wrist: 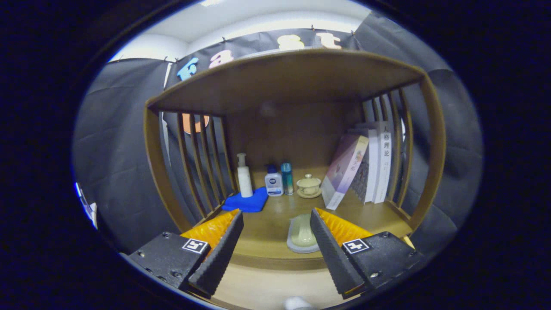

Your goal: Pull open the drawer, take out the items inside it, and place them on the countertop above the cabinet.

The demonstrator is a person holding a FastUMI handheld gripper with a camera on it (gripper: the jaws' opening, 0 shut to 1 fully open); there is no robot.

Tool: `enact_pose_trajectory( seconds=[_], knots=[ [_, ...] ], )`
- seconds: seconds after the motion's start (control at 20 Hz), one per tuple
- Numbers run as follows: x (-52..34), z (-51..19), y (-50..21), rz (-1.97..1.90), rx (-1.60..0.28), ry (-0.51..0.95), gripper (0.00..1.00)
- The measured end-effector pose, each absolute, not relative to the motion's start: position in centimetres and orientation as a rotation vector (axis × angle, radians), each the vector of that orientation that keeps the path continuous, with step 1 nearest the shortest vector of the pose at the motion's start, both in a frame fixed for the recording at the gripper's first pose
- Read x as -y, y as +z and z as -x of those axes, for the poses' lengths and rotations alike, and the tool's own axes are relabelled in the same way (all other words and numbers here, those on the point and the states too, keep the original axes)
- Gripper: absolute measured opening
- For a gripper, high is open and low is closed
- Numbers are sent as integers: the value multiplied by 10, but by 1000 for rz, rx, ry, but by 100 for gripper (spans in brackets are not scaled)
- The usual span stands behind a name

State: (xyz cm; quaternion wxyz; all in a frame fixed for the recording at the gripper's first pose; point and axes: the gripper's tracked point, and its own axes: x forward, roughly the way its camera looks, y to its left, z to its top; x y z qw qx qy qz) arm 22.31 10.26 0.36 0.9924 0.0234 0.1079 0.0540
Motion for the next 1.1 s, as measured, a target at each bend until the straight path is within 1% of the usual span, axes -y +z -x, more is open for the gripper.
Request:
enact_pose_trajectory(
  seconds=[0.15, 0.35, 0.55, 0.75, 0.9, 1.1],
  knots=[
    [-98, -191, 0, -23, -133, 98, 99],
    [-92, -141, -18, 37, -64, 63, 99],
    [-87, -95, -39, 2, -34, 62, 99],
    [-69, -58, -47, 20, 45, 19, 98],
    [-63, -43, -73, 39, 30, 8, 98],
    [-56, -36, -125, -11, -32, 7, 98]
  ],
)
